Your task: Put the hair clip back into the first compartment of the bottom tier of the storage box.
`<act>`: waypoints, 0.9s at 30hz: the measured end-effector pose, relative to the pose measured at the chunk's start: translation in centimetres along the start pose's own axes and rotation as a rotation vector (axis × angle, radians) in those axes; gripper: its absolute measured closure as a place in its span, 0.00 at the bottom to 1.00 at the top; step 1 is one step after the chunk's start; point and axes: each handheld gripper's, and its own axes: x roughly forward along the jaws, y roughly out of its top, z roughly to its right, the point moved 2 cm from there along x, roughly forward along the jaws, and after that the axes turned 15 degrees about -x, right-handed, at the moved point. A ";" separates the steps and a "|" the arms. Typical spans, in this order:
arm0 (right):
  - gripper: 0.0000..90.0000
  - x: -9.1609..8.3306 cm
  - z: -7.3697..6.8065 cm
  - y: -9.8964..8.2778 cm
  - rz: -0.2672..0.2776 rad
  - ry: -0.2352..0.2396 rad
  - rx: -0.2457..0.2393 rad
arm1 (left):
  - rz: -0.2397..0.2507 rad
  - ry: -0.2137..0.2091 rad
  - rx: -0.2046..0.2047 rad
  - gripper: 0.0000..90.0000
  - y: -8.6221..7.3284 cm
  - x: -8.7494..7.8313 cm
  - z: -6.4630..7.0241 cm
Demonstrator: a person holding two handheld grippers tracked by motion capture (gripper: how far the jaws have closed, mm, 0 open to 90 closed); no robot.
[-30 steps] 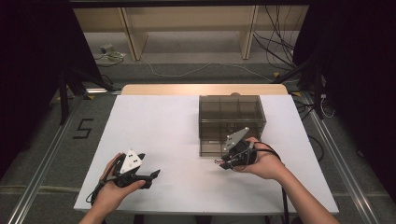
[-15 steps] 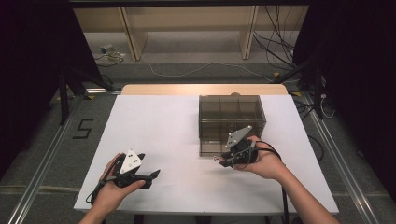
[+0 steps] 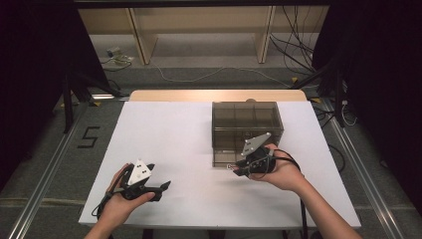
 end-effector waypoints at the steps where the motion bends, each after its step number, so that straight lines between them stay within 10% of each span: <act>1: 0.75 0.0 0.0 0.0 0.001 -0.001 0.000 | 0.000 0.000 0.000 0.23 0.0 0.0 0.0; 27: 0.75 -0.3 0.1 0.2 0.030 -0.027 0.034 | 0.000 0.000 0.001 0.23 0.0 0.0 0.0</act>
